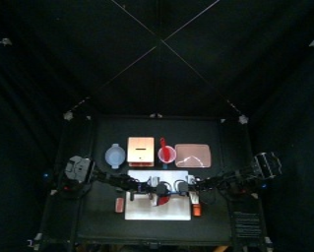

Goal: Drop pizza cutter

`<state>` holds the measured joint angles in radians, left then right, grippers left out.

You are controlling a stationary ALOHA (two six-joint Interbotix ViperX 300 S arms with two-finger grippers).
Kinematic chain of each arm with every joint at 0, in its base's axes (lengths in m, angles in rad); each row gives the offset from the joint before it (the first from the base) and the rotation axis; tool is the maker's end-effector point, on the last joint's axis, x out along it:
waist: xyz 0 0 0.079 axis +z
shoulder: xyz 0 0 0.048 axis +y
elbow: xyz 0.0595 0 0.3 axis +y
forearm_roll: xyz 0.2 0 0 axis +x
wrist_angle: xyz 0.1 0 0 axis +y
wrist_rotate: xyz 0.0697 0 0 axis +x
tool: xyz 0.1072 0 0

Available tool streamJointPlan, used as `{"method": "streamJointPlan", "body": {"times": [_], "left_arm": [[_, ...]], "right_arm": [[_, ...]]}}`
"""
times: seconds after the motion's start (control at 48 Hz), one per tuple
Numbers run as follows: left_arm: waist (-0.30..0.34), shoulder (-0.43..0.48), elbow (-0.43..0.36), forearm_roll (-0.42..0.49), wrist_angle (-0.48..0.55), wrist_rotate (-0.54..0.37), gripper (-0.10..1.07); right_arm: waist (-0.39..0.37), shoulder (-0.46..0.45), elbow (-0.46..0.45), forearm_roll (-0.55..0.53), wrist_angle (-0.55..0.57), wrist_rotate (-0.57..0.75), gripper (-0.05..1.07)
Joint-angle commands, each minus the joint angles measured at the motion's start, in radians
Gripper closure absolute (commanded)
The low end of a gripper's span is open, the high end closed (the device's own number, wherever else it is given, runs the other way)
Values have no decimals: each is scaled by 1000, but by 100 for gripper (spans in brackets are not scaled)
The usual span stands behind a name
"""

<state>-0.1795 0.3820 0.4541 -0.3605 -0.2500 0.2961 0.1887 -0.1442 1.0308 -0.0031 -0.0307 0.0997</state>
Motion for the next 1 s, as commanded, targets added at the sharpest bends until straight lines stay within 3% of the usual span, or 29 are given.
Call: {"method": "streamJointPlan", "body": {"times": [0.0,0.375,0.625,0.729,0.875,0.979], "left_arm": [[-2,-43,-3,11,3,6,52],[35,-112,-3,81,2,6,49],[52,-161,-2,83,-67,9,13],[52,-184,-2,86,-126,11,4],[49,-207,17,103,-173,11,3],[44,-218,48,103,-196,9,3]], "right_arm": [[-6,-44,-17,-18,0,-8,69],[-58,-133,-49,-81,74,-3,69],[-78,-196,-58,-80,138,0,69],[-87,-215,-58,-72,155,2,69],[-104,-241,-57,-11,207,28,69],[-132,-270,-58,110,284,71,68]]}}
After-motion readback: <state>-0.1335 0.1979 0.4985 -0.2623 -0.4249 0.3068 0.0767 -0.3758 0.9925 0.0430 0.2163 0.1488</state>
